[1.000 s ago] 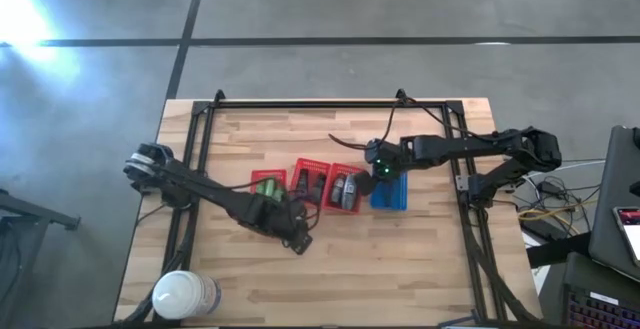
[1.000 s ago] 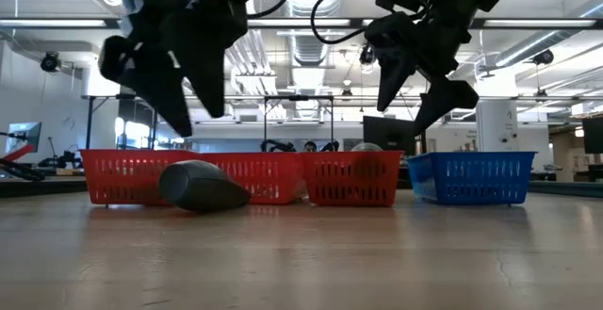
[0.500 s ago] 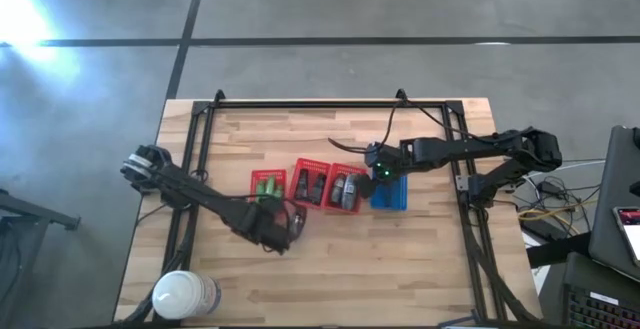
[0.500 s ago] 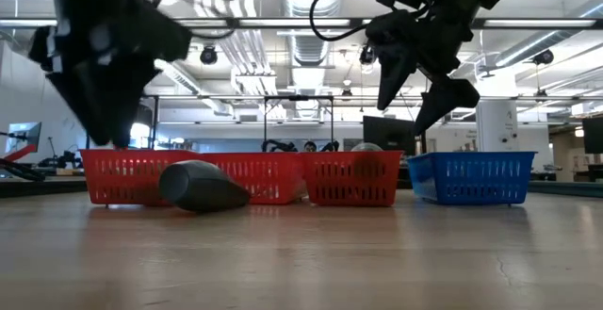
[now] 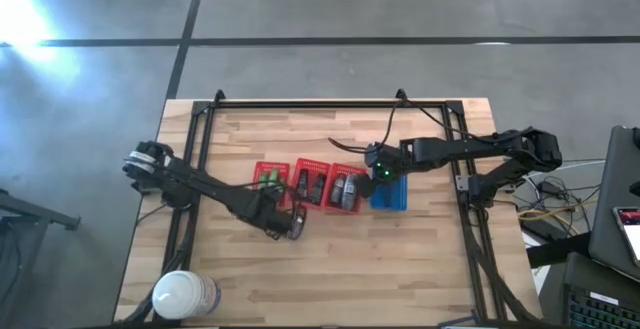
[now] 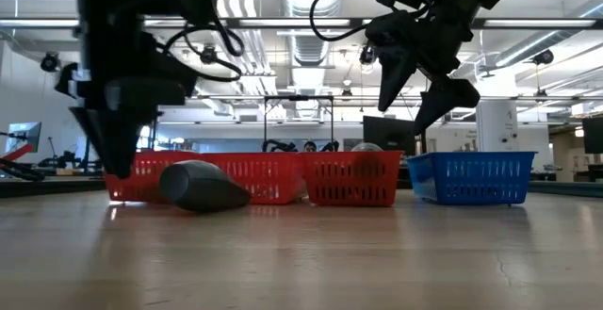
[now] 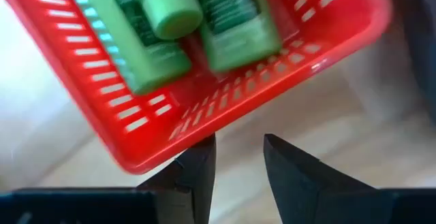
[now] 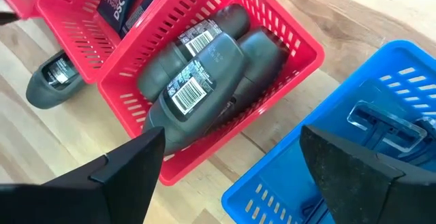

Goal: Pick & Place Travel size toiletries
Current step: Adjust the left red bin

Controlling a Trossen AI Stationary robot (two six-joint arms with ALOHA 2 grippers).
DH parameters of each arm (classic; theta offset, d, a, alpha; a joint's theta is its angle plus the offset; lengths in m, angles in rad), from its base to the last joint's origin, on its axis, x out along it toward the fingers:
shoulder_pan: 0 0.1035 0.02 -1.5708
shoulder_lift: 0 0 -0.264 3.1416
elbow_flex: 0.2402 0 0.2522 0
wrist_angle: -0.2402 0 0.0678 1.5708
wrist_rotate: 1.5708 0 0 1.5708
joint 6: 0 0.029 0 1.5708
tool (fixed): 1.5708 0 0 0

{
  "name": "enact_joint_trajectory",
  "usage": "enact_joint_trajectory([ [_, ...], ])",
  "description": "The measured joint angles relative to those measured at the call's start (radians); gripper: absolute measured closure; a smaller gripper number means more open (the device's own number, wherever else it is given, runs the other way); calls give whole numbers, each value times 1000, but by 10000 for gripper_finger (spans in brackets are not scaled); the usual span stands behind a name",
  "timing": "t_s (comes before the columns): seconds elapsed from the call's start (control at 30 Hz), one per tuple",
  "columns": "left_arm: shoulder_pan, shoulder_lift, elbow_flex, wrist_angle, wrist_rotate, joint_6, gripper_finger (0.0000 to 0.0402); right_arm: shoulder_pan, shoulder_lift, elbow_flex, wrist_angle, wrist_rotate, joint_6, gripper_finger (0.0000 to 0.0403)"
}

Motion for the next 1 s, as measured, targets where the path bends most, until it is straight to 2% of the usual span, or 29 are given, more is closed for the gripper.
enact_joint_trajectory([
  [0.23, 38, -14, 9, 66, 31, 65, 273, 0, 0, 0, 0, 0, 19, 81],
  [0.43, 5, -50, 33, 157, 53, -26, 267, 0, 0, 0, -1, 0, 23, 79],
  [0.73, -13, -46, 44, 265, 53, -42, 210, 0, 0, 0, -1, 1, 23, 51],
  [1.0, -14, -27, 43, 343, 51, -67, 170, 0, 0, 0, -2, 1, 26, 45],
])
